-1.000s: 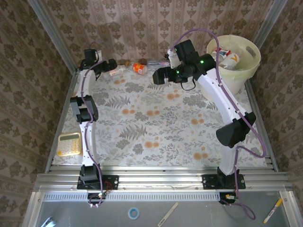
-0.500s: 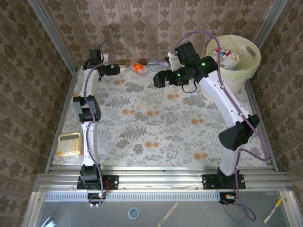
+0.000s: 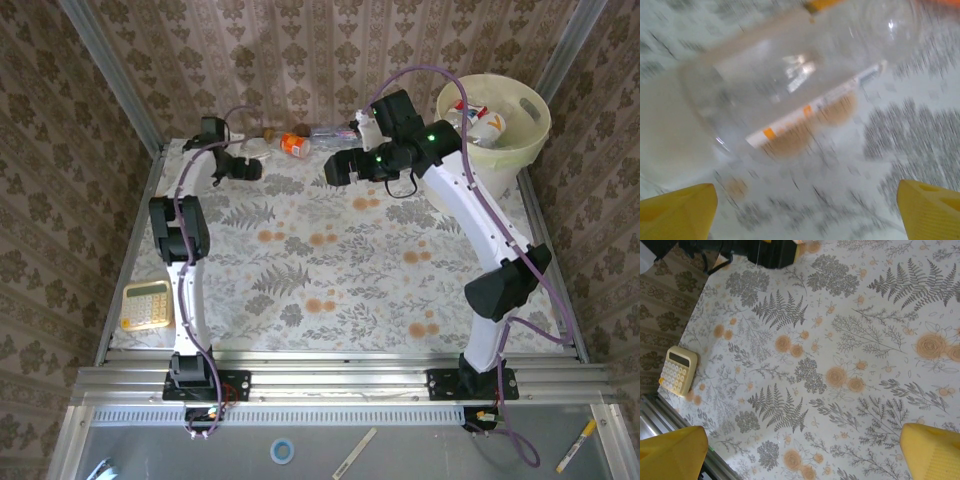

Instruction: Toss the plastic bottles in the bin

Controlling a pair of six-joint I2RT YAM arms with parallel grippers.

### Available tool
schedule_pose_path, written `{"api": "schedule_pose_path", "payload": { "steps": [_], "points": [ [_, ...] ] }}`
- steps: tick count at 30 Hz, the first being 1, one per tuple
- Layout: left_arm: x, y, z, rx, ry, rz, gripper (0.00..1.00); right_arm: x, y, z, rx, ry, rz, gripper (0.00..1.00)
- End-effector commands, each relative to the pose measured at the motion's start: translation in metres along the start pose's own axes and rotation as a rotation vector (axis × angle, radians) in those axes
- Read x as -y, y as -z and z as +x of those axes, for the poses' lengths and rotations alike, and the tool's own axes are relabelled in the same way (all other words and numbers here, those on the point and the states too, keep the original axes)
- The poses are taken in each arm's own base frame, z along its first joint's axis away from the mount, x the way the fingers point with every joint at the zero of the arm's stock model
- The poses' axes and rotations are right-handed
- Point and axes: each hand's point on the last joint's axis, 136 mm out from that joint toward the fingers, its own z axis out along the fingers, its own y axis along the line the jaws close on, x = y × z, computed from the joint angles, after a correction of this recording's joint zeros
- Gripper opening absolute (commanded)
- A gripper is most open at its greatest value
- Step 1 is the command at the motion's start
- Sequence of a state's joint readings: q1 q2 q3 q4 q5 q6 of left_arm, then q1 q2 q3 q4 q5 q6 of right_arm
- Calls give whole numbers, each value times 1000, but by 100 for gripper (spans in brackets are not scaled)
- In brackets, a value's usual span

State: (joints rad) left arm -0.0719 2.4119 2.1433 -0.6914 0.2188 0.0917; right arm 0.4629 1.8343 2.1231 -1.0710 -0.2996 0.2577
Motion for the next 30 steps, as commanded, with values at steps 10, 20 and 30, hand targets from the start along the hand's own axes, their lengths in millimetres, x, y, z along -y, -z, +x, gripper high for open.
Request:
{"api": "schedule_pose_path", "payload": {
  "steps": [10,20,30],
  "points": [
    [21,75,-10,21,-296,-89,100,-7,13,6,25,29,-12,100],
    [50,46,17,-136,-488,89,100,-10,12,13,6,22,-36,100],
    [72,9,62,-304,-481,220,99,-9,14,16,12,16,-31,100]
  ]
}}
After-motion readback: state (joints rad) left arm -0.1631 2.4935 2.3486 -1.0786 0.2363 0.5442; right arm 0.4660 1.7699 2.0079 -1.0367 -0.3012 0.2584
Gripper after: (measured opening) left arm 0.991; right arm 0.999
